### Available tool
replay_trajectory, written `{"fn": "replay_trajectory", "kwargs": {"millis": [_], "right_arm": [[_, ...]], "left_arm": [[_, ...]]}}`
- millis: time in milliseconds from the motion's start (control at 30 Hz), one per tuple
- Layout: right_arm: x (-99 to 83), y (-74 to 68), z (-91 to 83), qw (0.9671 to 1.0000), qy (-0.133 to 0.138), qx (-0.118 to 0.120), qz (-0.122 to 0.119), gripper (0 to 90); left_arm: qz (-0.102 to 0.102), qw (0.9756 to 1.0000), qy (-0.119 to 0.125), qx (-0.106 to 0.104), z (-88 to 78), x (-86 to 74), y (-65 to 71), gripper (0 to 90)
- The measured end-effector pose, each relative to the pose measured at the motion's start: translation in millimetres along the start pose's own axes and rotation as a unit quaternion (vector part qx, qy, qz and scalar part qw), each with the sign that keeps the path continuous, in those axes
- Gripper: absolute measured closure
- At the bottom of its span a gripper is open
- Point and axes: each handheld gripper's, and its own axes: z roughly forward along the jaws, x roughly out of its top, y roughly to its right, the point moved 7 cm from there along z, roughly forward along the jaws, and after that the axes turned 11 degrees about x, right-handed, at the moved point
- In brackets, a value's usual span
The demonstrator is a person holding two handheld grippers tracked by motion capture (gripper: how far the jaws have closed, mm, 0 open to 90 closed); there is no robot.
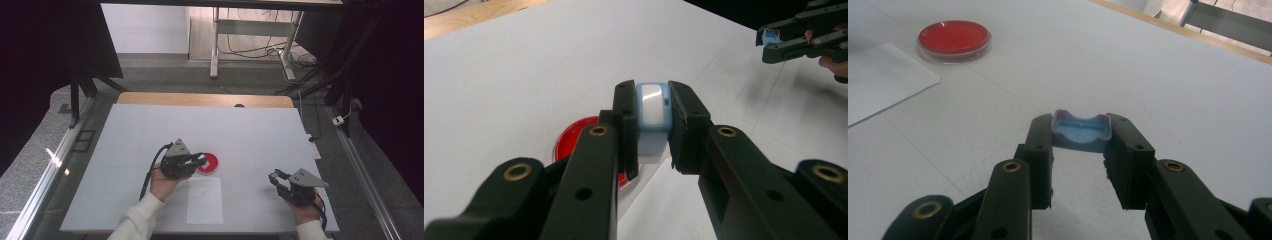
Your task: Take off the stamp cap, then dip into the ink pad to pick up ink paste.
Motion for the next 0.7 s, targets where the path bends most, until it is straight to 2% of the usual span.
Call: {"fn": "replay_trajectory", "kwargs": {"millis": [700], "right_arm": [[-0.9,0.4,3.0,1.0000,-0.007,0.002,-0.005,64.6]], "left_arm": [[0.003,0.9999,0.005,0.015,-0.4,1.7,-7.1,75.0]]}}
